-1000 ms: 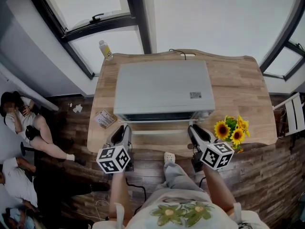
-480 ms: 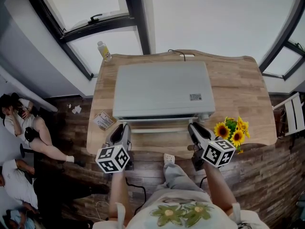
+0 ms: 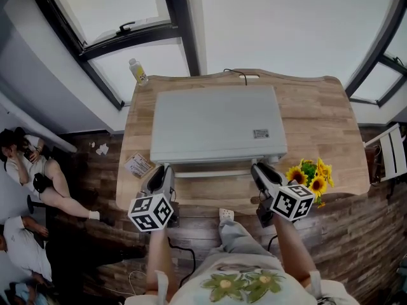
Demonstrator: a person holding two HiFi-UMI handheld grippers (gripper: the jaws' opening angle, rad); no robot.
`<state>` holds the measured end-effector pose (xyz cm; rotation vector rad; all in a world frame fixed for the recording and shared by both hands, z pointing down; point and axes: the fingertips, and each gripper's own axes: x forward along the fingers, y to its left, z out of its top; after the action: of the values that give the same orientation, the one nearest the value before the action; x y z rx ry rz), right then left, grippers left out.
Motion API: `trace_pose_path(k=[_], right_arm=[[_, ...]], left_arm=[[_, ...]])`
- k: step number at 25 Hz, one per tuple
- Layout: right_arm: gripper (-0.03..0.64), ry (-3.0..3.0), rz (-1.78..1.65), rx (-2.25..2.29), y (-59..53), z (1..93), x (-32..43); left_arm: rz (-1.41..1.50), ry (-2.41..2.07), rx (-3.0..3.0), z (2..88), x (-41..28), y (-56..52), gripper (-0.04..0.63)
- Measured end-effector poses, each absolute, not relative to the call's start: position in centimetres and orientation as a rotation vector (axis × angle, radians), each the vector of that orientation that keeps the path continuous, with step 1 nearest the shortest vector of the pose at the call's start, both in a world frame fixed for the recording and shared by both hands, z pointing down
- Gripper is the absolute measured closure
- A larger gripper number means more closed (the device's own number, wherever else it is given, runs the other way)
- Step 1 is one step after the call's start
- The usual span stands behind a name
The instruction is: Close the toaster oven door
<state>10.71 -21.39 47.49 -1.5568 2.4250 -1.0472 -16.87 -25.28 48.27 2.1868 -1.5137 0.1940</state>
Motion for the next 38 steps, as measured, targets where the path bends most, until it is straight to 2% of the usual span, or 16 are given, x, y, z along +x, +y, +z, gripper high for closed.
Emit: trace_pose_path(k=[8,15,18,22,24,26,27,38], right_arm=[[0.531,2.432,-1.049,-1.523,-21.7,47.4,10.8],[0.509,2.479,-0.839,-1.611,-20.9,45.6,11.2],[0.537,2.499,-0.769,-1.601,-19.7,44.5,10.7],[0.617,2.522,-0.643,-1.615,-17.6,43.1,10.2],[0.617,2.535,-0.584,-1.607,-16.4,42.3,9.7],[0.617,2.550,-0.538,-1.602,-15.3,41.7,9.3],[0.618,2.559,-0.517,-1.605,-14.7,41.4,9.1],[0.618,2.672,-0.400,-1.576,-9.0,40.1,6.9]], left_arm=[[0.220,-1.552,2.242,47.9,-16.7,-25.5,0.497],[0.236,-1.623,2.359,45.9,-15.7,-24.6,0.488],[0.152,-1.625,2.435,44.0,-14.8,-23.4,0.488],[0.021,-1.589,2.516,41.7,-12.9,-21.1,0.488],[0.001,-1.586,2.545,41.1,-12.0,-19.8,0.507],[-0.011,-1.573,2.561,40.6,-11.2,-18.5,0.578],[-0.017,-1.557,2.568,40.4,-10.8,-17.8,0.592],[0.047,-1.376,2.670,40.1,-6.9,-10.8,0.592]])
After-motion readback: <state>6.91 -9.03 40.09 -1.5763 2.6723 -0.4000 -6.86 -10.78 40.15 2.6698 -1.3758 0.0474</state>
